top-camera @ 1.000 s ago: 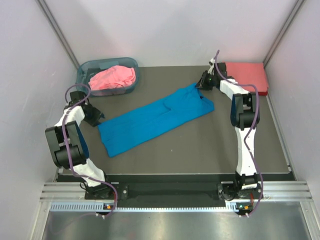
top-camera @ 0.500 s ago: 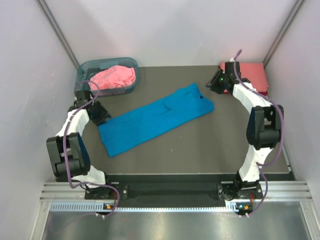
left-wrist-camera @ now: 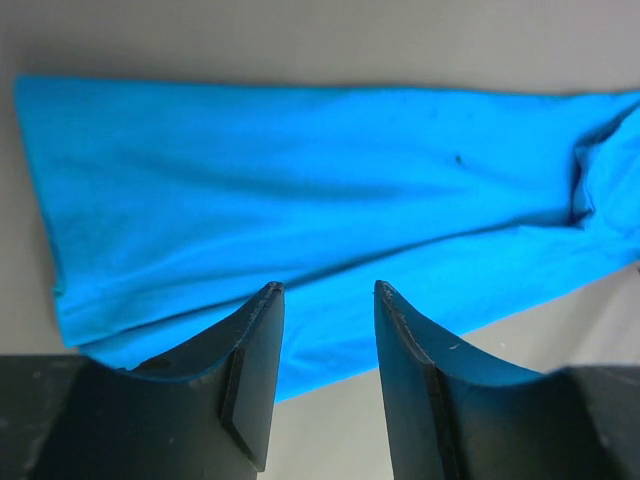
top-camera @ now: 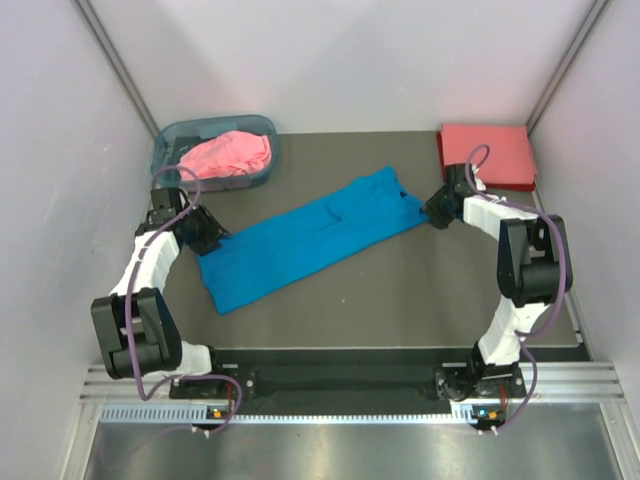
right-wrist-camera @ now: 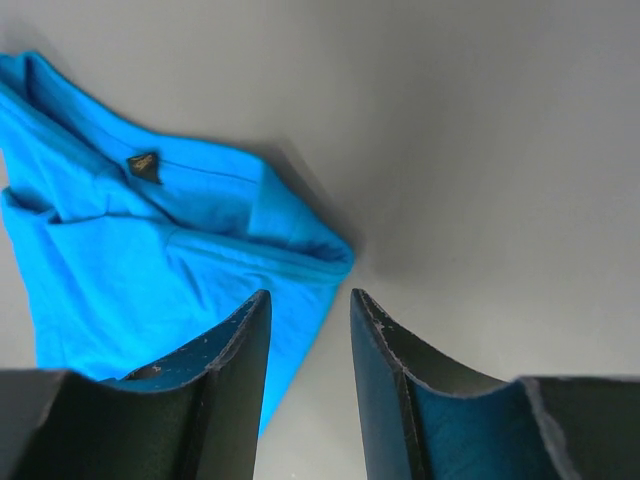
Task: Fold and stack the t-shirts
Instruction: Fold the tshirt
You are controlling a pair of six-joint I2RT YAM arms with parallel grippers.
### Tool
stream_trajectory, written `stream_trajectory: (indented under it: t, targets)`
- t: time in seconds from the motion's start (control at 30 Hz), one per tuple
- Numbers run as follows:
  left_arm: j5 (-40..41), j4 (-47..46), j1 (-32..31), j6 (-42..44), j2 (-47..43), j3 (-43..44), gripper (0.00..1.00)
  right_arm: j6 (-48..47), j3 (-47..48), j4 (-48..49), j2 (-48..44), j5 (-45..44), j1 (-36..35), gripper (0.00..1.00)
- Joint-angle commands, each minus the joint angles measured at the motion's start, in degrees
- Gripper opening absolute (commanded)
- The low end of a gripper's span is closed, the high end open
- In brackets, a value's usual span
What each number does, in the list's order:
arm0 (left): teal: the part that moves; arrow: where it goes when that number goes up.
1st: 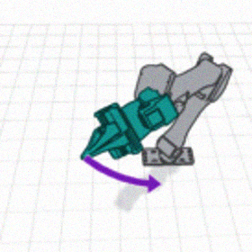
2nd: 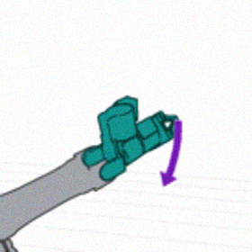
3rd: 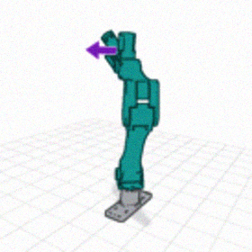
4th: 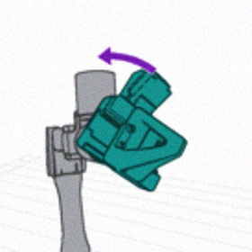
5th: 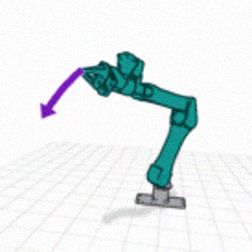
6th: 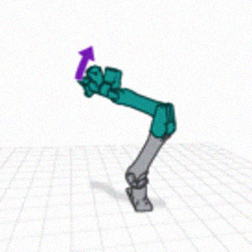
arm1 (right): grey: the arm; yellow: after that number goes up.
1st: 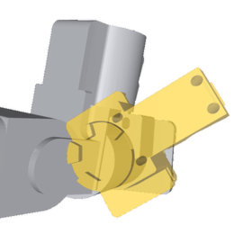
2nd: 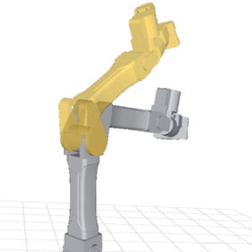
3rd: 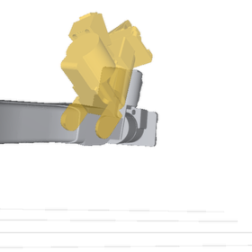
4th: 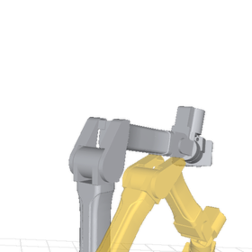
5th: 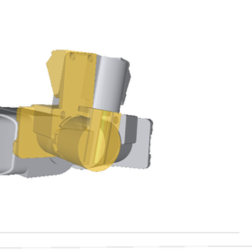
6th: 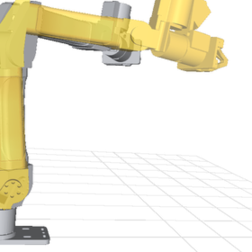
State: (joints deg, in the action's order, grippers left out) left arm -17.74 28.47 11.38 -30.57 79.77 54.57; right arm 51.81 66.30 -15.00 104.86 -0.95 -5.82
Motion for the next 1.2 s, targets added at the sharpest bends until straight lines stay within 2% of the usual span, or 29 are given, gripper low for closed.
stream_trajectory:
  t: [0.0,0.23,0.33,0.37,0.4,0.53,0.6,0.67,0.8,1.17]
  targets:
    - [-4.06,-3.60,0.22,-1.42,0.04,-0.16,0.46,2.59,-2.05,6.38,0.08,-1.95,0.37,0.38]
    - [-3.44,-3.42,0.14,-2.13,-1.81,1.07,0.46,3.12,-2.05,5.69,1.67,-2.82,0.20,0.36]
    - [-3.01,-3.42,0.14,-2.39,-2.16,1.68,0.46,3.21,-2.41,6.13,1.66,-4.49,0.20,0.32]
    - [-2.83,-3.33,0.14,-2.48,-2.16,1.86,0.46,2.77,-2.32,6.48,1.75,-5.63,0.29,0.29]
    - [-2.83,-3.42,0.14,-2.65,-2.16,2.12,0.46,2.42,-1.88,6.65,2.10,-6.08,0.55,0.20]
    - [-4.23,-3.42,0.14,-2.74,-1.90,2.74,0.46,-0.48,1.36,7.80,5.00,-5.91,1.25,0.00]
    - [-5.29,-3.33,-0.73,-1.17,-1.55,4.22,0.47,-3.20,4.09,7.71,7.02,-5.55,1.52,0.00]
    - [-1.72,0.87,-2.75,1.56,-0.67,8.07,0.47,-5.22,6.28,7.62,8.51,-5.73,2.31,0.00]
    - [-0.90,2.21,-3.29,1.74,-0.49,9.59,0.48,-7.51,10.42,8.94,11.06,-4.94,3.89,0.00]
    - [-2.21,-2.36,-3.55,1.39,3.72,3.28,0.48,-11.82,33.86,12.54,27.40,6.57,5.30,0.00]
